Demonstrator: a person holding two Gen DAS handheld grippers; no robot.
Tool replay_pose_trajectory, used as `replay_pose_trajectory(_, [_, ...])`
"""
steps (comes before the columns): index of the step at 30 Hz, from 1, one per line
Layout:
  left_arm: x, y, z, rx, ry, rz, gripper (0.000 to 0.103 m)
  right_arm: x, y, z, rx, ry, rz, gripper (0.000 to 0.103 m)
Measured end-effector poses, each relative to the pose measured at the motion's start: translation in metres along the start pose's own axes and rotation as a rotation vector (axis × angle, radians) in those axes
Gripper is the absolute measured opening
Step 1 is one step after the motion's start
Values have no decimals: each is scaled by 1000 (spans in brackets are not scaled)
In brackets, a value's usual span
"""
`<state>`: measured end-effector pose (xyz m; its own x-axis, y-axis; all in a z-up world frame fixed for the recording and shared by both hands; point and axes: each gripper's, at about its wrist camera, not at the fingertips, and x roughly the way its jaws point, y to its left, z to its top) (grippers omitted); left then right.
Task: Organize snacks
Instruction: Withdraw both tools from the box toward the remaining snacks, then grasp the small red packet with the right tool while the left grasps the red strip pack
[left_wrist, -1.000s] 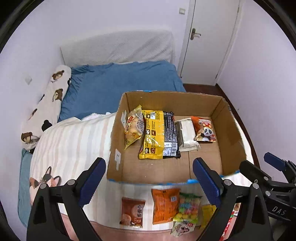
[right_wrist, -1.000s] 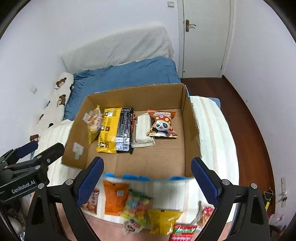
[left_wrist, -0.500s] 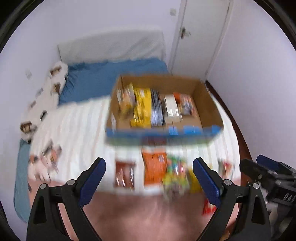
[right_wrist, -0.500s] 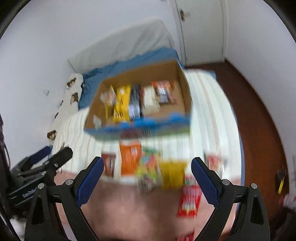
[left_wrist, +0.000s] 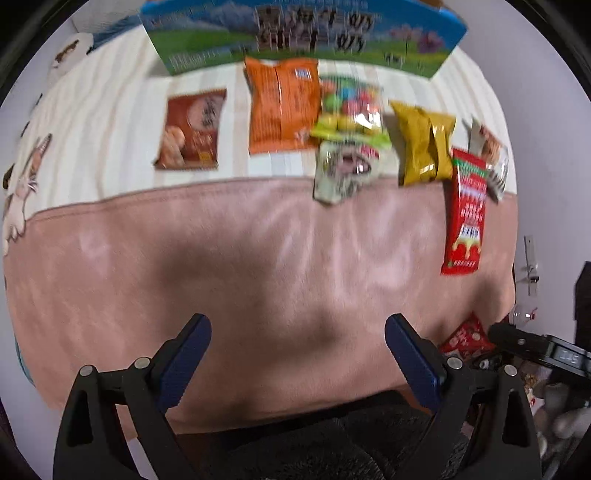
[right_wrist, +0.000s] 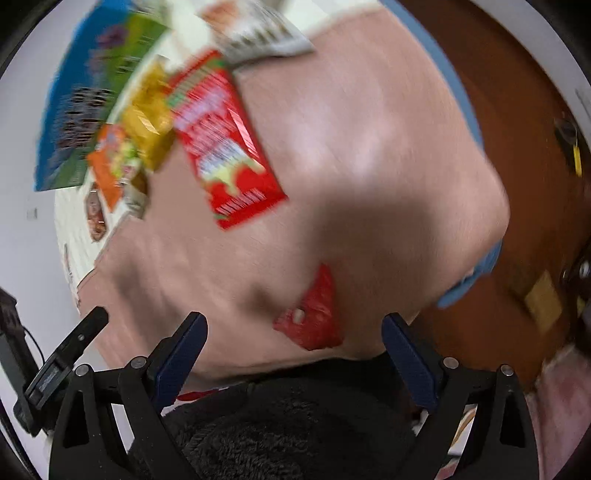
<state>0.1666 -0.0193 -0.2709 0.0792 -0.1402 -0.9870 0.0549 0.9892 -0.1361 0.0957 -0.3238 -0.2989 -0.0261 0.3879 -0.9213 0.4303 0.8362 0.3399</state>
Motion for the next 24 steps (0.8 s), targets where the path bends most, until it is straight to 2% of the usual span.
replay_pose_trajectory(3, [6, -4, -1, 9, 17, 9, 97, 24, -12, 2, 42, 36, 25, 88])
replay_pose_trajectory(5, [8, -7, -1, 16, 20, 16, 97, 43, -19, 2, 61, 62, 22, 65])
replay_pose_trajectory(8, [8, -12, 0, 31, 20, 29, 97, 53, -23, 1, 74, 62, 18, 47])
replay_pose_trajectory(12, [7, -17, 7, 28, 21, 33, 97, 40, -17, 2, 47, 24, 45, 44])
replay_pose_trajectory(16, [8, -40, 28, 41, 15, 16, 97, 15, -2, 16, -4, -59, 40, 43])
replay_pose_trajectory(19, [14, -73, 50, 64, 23, -24, 96, -4, 0, 38, -5, -126, 18, 43])
replay_pose_trajectory(24, [46, -139, 86, 136, 98, -99, 96, -29, -21, 71, 29, -194, -10, 43])
